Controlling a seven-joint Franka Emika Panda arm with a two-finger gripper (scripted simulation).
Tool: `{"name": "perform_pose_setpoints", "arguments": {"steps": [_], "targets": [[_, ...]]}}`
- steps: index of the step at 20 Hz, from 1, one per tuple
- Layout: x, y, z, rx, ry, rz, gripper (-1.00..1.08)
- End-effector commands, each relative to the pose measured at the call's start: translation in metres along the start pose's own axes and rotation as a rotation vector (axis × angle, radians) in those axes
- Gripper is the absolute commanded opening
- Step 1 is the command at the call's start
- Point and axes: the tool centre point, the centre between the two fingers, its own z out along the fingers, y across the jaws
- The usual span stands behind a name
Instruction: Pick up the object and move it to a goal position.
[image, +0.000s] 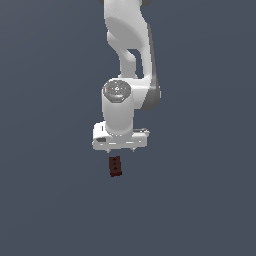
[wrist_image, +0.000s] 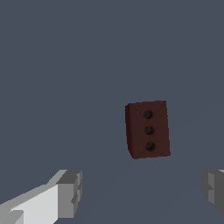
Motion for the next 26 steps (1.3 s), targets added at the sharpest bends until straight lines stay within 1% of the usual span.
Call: {"name": "perform_pose_setpoints", "arguments": {"steps": [1,6,11,19,26], "targets": [[0.007,0.008,0.015,0.003,-0.005,-0.019,1.00],[0.017,0.022,0.039,0.008,-0.013,-0.048,1.00],[0.022,0.029,0.053,0.011,-0.017,-0.064,1.00],[0.022,0.031,0.060,0.012,-0.018,-0.066,1.00],[0.020,0.030,0.092,0.012,-0.018,-0.067,1.00]]}}
